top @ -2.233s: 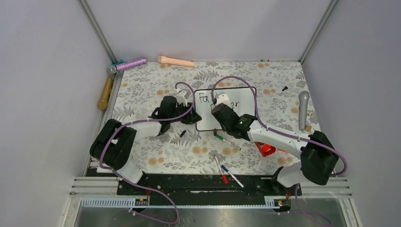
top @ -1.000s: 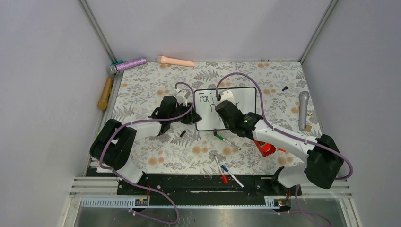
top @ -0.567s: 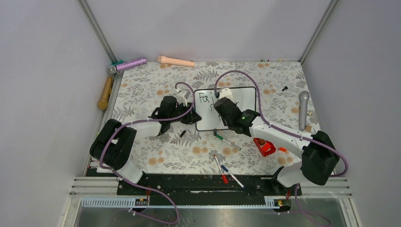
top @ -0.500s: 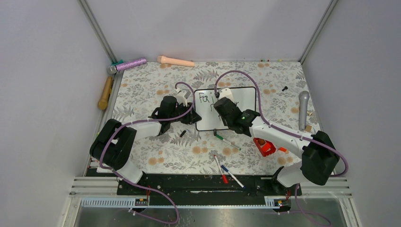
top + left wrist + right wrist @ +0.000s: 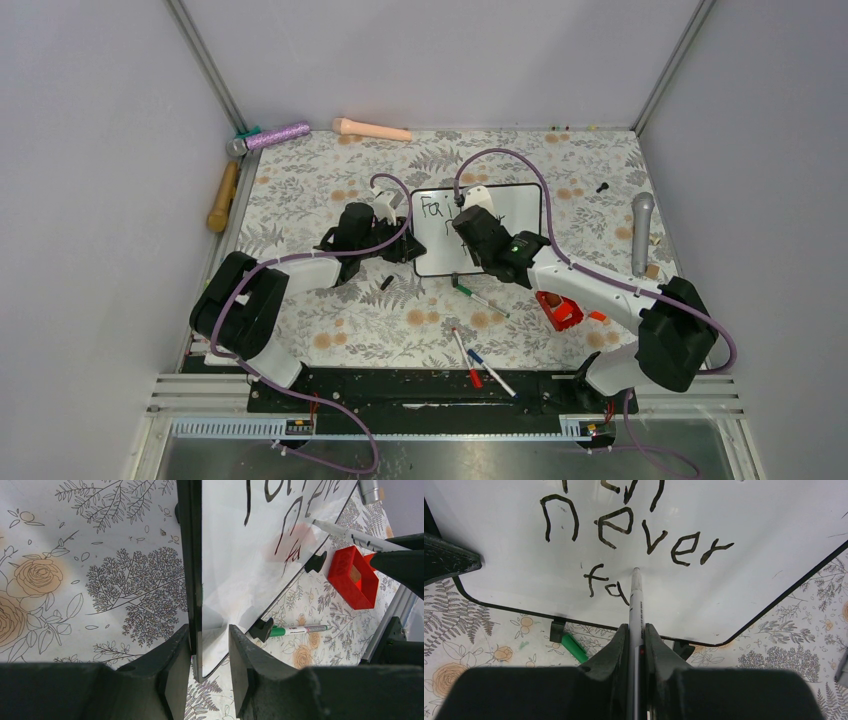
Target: Write a sentence on the whiteboard
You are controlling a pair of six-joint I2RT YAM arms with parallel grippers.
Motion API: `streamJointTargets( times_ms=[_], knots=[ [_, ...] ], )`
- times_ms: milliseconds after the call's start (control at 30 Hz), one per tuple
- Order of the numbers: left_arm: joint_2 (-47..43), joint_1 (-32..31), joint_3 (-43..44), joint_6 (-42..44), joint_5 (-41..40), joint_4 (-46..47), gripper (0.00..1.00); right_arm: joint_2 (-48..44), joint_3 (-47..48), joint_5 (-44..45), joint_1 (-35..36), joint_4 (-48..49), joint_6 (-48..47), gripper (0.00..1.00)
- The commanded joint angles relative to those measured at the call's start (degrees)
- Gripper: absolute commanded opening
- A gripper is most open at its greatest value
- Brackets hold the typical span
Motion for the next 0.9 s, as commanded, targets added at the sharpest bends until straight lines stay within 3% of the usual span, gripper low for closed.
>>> streamJointTargets(
  times_ms=[0,867],
  knots=[
    [-1.6,-0.1,1.4,1.1,-0.2,0.7,0.33,-1.3,0.3,2.9,-1.3,0.9,0.2,0.00],
    [-1.8,-0.1,1.3,1.1,-0.2,0.6,0.33,-5.2,-2.2,-1.8,-1.4,0.8,1.5,0.00]
  ],
)
